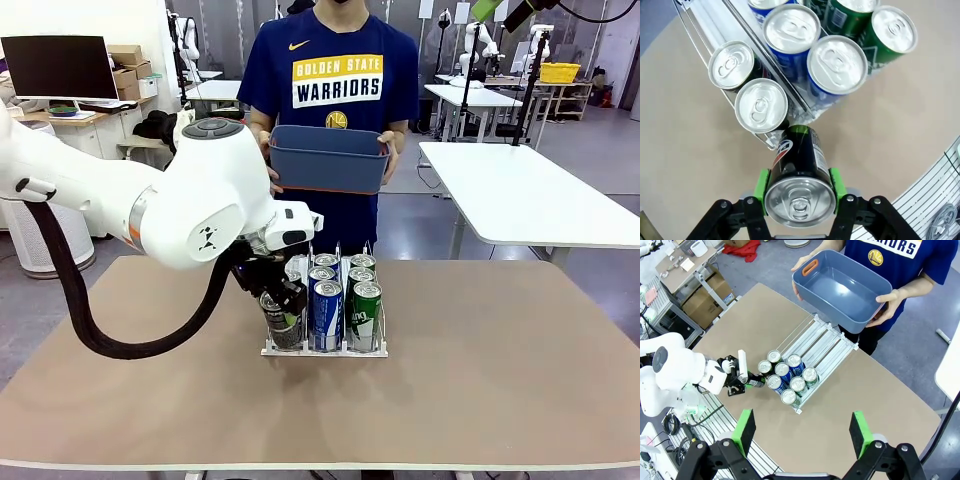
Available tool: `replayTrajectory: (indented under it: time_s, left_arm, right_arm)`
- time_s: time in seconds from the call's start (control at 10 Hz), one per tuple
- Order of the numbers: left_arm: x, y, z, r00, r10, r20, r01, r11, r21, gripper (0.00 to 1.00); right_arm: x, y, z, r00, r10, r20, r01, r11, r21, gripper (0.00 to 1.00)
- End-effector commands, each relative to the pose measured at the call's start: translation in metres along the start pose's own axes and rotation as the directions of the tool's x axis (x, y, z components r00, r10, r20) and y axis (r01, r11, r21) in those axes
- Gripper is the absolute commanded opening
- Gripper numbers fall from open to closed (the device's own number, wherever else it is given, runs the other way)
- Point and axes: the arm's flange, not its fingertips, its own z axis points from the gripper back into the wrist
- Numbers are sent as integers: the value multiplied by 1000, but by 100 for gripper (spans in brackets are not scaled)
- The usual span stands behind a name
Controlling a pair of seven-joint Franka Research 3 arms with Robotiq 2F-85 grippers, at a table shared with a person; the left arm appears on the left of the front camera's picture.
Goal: Fill the beverage cans into the dispenser.
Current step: Place the picked Pepsi coke in the line of the Automatic Can Dispenser with the same cans.
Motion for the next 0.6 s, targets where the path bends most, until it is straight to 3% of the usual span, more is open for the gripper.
replayTrajectory:
  time_s: [0.0,0.5]
  left_arm:
    - [25,15,0,998,17,52,-19,999,40,58]
    - [48,28,-17,996,70,47,-72,997,39,58]
  right_arm:
    - [-1,0,1,1000,0,0,0,1000,0,100]
    - [-1,0,1,1000,0,0,0,1000,0,100]
